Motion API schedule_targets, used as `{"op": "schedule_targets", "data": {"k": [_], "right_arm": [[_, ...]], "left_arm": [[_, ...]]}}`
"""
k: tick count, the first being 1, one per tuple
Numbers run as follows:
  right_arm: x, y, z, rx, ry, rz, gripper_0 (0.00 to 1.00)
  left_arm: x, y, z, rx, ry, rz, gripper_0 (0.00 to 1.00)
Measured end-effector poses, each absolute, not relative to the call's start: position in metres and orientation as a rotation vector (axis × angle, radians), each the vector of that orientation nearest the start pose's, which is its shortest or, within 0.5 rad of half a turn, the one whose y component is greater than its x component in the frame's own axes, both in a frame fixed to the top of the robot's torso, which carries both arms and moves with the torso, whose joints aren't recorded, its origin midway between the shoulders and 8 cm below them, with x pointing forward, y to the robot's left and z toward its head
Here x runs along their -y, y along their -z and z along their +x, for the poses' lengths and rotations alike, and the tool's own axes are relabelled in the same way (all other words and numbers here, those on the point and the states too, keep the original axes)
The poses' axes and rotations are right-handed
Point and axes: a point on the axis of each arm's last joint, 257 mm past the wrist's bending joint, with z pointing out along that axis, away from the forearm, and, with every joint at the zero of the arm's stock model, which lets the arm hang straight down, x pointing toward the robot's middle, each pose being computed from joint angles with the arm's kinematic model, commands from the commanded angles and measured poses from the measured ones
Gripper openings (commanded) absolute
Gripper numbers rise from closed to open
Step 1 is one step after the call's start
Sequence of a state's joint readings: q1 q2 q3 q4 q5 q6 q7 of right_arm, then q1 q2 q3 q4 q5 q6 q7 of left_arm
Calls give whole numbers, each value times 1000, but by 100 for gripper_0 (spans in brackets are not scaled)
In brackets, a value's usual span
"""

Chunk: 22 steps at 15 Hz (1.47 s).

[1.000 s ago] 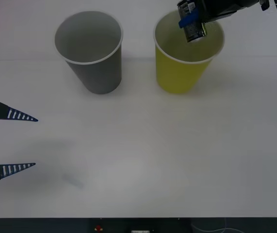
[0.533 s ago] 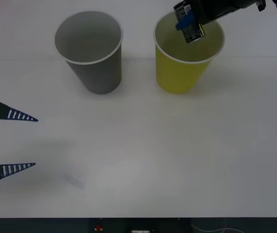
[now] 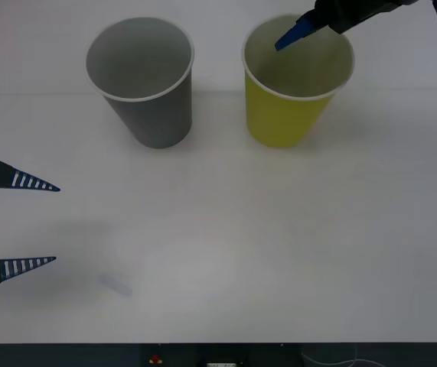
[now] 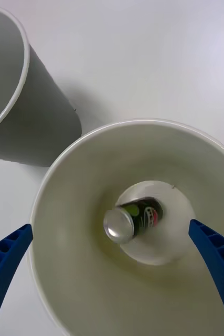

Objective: Put the can into the green bin and the plastic bottle into the gray bin

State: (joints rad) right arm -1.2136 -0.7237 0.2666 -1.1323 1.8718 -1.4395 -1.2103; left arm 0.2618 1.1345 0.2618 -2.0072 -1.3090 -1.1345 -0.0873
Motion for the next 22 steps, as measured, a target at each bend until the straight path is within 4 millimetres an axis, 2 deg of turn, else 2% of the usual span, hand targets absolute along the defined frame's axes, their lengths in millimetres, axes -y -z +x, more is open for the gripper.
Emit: {"op": "schedule_targets", "data": {"k": [5,8,11,16,20,22], "right_arm": [[178,-21,560,-2089,-455,-1029,100],[202,-11,522,-2041,-451,-1078,100],[219,0,475,-1992,-433,-1156,100],[249,32,401,-1881,-389,-1348,100],[265,59,359,-1817,-329,-1477,100],[271,71,345,-1787,-334,-1525,100]], "left_arm": [[-286,167,341,-1444,118,1762,100],[-286,167,341,-1443,118,1762,100],[-286,167,341,-1443,118,1762,100],[-286,167,341,-1443,118,1762,100],[-286,167,341,-1443,118,1762,100],[-286,167,341,-1443,118,1762,100]]}}
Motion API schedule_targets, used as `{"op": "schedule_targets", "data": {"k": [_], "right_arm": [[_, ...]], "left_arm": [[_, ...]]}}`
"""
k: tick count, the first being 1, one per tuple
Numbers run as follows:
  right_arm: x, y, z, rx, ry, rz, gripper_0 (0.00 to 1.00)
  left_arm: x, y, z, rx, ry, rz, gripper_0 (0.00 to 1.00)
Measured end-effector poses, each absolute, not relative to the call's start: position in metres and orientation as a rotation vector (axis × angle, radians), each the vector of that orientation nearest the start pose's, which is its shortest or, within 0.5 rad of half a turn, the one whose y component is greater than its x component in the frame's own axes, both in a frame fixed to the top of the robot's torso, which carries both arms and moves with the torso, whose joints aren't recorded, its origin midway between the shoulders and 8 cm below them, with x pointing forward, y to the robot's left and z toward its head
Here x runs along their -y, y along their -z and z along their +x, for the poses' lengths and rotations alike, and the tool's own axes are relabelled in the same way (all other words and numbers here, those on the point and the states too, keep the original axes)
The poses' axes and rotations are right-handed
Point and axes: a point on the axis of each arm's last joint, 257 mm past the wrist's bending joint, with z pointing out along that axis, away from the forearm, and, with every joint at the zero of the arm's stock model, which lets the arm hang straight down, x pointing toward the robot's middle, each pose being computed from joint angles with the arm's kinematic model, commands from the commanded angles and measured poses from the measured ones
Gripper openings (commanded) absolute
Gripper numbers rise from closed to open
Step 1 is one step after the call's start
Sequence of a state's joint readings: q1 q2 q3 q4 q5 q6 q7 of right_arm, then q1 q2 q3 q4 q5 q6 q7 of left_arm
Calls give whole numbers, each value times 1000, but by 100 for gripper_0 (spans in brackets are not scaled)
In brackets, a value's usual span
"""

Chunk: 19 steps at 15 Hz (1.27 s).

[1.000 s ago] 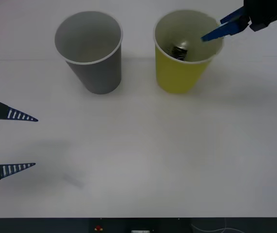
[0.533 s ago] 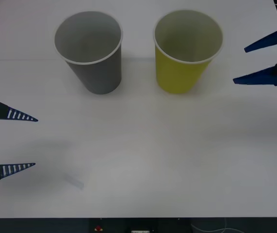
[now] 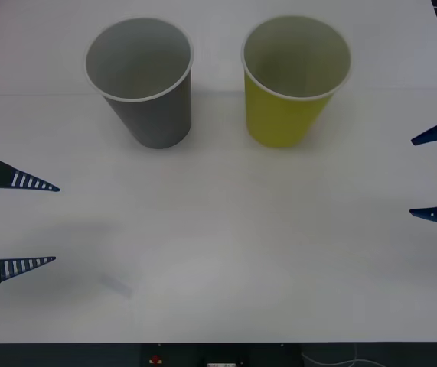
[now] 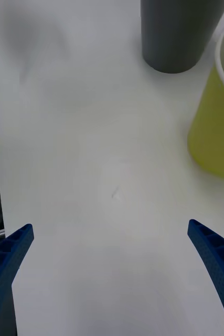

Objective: Put the can into the green bin and the plastic bottle into the gray bin

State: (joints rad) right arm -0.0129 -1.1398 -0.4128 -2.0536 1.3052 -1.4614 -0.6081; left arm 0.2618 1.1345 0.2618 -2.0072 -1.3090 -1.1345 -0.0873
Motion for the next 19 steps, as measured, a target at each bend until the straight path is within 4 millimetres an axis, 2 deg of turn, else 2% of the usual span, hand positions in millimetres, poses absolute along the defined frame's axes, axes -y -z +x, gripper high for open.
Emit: {"op": "schedule_targets", "data": {"k": [3,8,19], "right_arm": [[278,86,331,-1747,-347,-1557,100],[292,107,323,-1721,-301,-1590,100],[306,114,330,-1746,-241,-1597,100]], "left_arm": [[-286,167,341,-1444,118,1762,100],[-286,167,341,-1444,118,1762,100],[-286,167,341,-1444,118,1762,100]]}}
